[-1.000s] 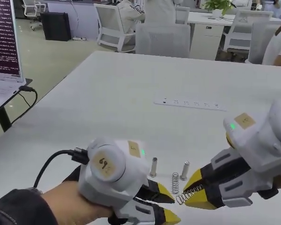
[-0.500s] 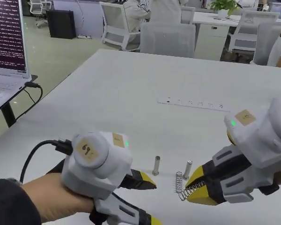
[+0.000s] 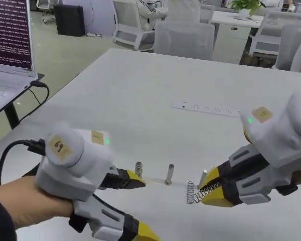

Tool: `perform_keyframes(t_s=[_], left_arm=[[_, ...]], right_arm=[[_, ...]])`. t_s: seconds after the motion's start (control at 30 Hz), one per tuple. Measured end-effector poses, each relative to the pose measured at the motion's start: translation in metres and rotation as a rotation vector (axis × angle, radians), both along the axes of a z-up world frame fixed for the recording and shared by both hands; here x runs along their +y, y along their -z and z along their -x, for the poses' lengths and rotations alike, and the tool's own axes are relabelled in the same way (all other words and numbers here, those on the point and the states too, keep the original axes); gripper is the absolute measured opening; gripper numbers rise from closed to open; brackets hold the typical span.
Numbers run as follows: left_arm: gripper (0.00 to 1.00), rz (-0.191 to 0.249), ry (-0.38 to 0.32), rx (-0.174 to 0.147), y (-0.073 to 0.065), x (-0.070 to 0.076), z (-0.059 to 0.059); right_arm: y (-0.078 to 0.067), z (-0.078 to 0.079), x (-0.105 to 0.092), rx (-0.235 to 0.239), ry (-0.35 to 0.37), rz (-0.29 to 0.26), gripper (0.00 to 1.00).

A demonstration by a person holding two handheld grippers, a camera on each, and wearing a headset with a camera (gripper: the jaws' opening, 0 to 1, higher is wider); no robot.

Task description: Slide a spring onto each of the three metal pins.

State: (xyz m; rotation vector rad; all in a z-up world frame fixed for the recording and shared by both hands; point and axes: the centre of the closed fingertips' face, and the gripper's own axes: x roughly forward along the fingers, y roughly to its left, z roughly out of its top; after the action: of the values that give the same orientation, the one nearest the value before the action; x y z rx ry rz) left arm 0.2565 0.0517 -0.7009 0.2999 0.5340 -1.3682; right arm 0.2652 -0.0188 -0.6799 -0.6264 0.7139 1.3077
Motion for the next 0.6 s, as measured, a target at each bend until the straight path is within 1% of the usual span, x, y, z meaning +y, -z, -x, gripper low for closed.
perform_keyframes(t_s=[0.13, 0.17, 0.2, 0.23, 0.3, 0.4, 0.47, 0.5, 0.6], left_arm=[[0.63, 0.025, -0.008, -0.008, -0.002, 0.008, 0.001], [0.63, 0.030, -0.011, -0.015, -0.003, 0.010, 0.001], [0.64, 0.041, -0.011, -0.030, -0.005, 0.011, 0.000], [0.64, 0.046, -0.012, -0.034, -0.005, 0.012, 0.000], [0.65, 0.060, -0.023, -0.028, -0.006, 0.016, 0.000], [0.66, 0.075, -0.037, -0.039, -0.007, 0.020, -0.002], [0.67, 0.085, -0.050, -0.038, -0.007, 0.022, -0.003], [0.67, 0.091, -0.055, -0.043, -0.008, 0.023, -0.003], [0.67, 0.095, -0.072, -0.045, -0.007, 0.028, -0.003]], right_arm=[[-0.004, -0.008, 0.001, -0.007, -0.005, 0.014, 0.09], [-0.004, -0.009, 0.001, -0.008, -0.005, 0.020, 0.09], [-0.005, -0.011, 0.000, -0.011, -0.007, 0.025, 0.09], [-0.005, -0.012, 0.001, -0.012, -0.006, 0.025, 0.09], [-0.005, -0.016, 0.001, -0.010, -0.006, 0.031, 0.09], [-0.005, -0.023, 0.001, -0.016, -0.005, 0.049, 0.09], [-0.006, -0.028, 0.002, -0.019, -0.001, 0.061, 0.09], [-0.006, -0.030, 0.002, -0.021, -0.003, 0.070, 0.09], [-0.006, -0.039, 0.004, -0.028, -0.012, 0.099, 0.09]])
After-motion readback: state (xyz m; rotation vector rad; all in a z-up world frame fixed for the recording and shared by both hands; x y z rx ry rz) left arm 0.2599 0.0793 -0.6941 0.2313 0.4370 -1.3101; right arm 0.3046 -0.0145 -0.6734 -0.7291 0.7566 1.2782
